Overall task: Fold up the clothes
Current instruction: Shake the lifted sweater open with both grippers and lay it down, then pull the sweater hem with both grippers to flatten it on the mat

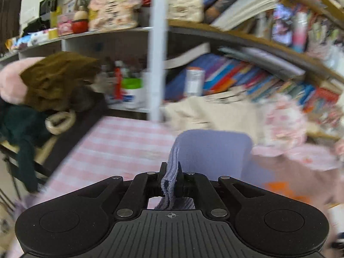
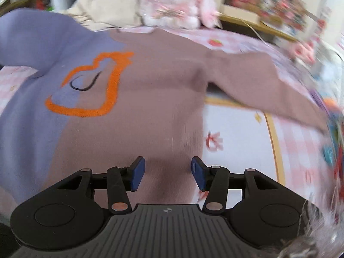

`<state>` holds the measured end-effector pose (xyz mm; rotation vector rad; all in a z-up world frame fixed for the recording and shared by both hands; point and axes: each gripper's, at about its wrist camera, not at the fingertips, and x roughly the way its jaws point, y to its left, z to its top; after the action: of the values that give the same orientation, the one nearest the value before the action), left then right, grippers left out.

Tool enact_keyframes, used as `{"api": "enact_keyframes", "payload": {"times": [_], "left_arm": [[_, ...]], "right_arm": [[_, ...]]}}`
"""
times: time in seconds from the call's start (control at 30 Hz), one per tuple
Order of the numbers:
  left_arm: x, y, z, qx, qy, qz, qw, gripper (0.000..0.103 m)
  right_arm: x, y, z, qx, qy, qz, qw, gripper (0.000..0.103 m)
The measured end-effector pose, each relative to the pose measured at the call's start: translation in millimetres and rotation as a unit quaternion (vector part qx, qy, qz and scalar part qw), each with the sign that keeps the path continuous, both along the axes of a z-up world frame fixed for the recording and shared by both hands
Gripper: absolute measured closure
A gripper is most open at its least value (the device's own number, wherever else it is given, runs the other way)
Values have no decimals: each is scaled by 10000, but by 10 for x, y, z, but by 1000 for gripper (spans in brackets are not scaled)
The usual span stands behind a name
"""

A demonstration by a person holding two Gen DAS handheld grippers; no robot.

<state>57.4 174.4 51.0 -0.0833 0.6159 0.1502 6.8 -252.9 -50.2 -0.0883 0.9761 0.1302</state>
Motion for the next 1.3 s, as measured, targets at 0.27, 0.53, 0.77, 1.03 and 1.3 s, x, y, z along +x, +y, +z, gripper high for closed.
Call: {"api": "enact_keyframes", "payload": {"times": [0.27,0.53,0.77,1.03,1.3], "left_arm": [[483,1099,-605,201,887,195,9957,100],[617,1297,-843,313,1263,149,9914,87],[250,1396,-647,526,923,180,9942,40],[-349,760,-814,-1049,967,-955,9852,38],[-523,-230,-1329,-1334,1509,-1709,9645,41]], "right_arm": [[-237,264,-30,-447,-9,-947,9945,56],[-287,294,-22,-364,187,-1387,9895,55],[-261,361,-18,-458,254,-1333,9897,55],[-276,313,-28,-345,182,-1241,9915,54],[-396,57,-30,-133,155,-1478,9888,54]]}}
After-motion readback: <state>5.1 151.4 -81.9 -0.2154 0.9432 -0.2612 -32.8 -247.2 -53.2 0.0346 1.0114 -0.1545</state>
